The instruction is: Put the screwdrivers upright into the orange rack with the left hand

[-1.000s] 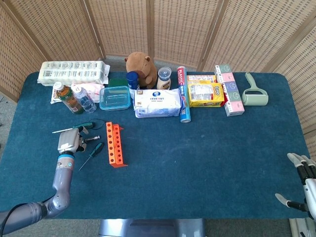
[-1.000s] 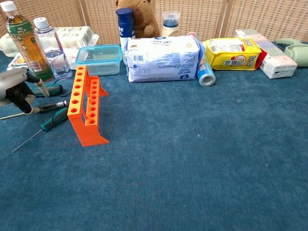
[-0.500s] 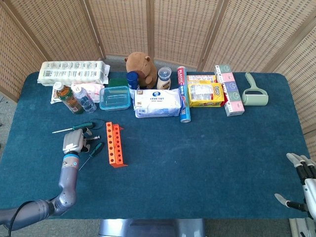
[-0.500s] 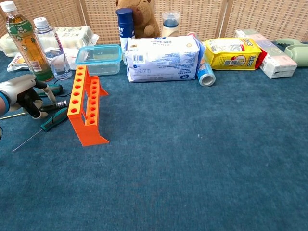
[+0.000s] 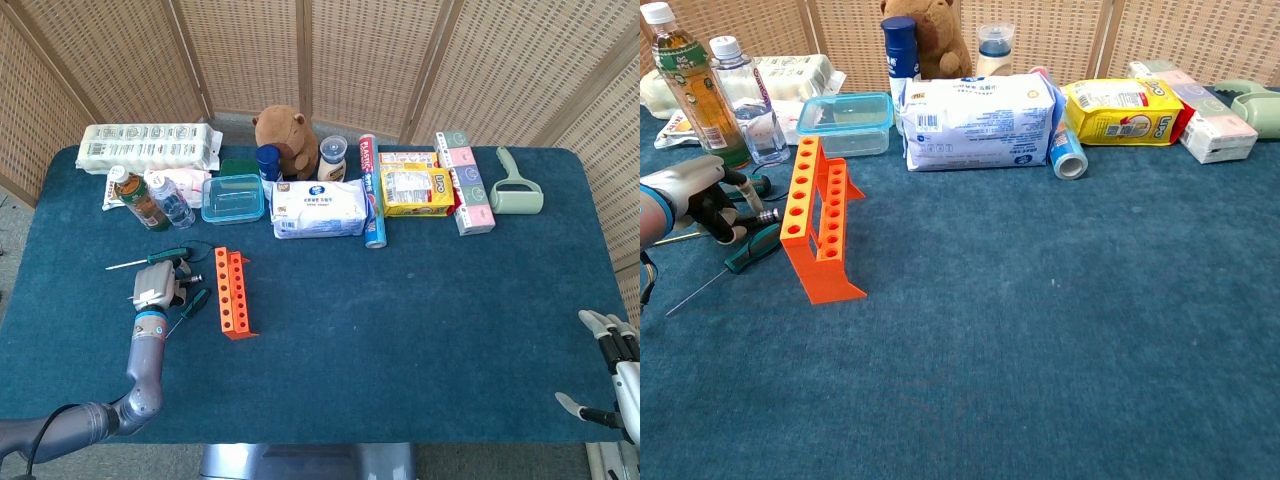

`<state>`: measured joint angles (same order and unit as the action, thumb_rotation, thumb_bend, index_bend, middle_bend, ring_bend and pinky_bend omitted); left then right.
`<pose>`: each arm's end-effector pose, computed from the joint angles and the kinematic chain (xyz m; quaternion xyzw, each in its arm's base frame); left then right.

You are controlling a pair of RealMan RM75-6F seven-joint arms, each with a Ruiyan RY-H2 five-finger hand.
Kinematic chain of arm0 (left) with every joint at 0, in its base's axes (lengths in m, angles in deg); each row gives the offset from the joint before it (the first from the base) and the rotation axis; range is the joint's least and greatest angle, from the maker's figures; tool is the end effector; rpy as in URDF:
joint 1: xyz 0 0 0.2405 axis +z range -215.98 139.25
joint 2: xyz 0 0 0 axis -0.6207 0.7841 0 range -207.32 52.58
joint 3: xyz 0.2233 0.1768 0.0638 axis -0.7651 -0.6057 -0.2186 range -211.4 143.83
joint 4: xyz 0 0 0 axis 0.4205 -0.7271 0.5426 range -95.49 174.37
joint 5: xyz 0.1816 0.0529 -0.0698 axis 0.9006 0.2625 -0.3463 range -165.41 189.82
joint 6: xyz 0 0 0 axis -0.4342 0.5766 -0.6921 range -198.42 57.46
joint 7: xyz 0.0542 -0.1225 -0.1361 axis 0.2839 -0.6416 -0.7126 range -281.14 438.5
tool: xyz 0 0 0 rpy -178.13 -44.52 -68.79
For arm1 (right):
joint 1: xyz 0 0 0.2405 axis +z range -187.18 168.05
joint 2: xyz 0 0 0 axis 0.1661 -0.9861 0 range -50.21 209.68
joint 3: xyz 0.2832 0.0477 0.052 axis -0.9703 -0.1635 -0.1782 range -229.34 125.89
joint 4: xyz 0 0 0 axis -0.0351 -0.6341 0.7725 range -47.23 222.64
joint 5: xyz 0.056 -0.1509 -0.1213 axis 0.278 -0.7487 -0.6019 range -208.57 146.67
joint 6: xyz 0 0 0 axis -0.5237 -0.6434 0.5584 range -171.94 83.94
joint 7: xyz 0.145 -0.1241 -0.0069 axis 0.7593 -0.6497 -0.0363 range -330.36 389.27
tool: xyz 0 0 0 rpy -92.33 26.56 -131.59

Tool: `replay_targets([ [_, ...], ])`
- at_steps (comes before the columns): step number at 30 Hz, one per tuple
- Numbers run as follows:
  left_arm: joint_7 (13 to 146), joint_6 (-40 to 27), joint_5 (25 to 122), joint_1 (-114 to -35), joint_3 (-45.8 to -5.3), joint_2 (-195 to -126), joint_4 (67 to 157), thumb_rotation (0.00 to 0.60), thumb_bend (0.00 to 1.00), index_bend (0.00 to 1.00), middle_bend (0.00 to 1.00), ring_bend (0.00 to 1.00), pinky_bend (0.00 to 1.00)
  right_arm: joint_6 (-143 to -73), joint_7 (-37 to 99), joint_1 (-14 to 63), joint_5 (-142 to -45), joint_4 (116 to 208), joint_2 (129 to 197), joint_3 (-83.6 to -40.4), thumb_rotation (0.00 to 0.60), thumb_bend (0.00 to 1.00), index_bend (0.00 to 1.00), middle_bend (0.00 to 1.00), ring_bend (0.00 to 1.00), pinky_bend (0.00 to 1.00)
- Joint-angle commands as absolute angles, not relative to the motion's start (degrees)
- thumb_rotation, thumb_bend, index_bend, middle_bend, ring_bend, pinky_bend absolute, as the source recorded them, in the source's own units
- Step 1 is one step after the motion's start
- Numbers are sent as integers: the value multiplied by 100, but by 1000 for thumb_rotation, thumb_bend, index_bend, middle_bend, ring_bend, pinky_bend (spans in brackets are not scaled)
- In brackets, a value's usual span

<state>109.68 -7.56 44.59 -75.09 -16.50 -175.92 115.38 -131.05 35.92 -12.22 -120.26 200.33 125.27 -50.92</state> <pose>-0.2771 0.4061 -0.0386 -0.5488 -0.5598 -0.2667 0.5606 -0.2993 -0.1743 0.2477 0.5578 -0.4643 0.3928 0.5648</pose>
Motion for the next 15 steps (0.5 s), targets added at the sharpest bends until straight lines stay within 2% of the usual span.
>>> replay_targets([
  [1,10989,-749,4454,-7515,-1658,-17597,11526,600,450,437,842,788,921,-13101,3600,-1220,-12031,20034,12527,-5089,600,0,73,113,81,10],
  [7,11023,-695,4492,-7503,-1681,-17539,11633,600,488,495,849,788,920,-13105,3589,-1222,-12043,20035,12534,-5083,600,0,74,113,81,10],
  [15,10893,-458,4712,-7368,-1631,-17121,12315,600,490,499,849,788,921,-13091,3563,-1214,-12047,20045,12542,-5076,600,0,74,113,81,10],
])
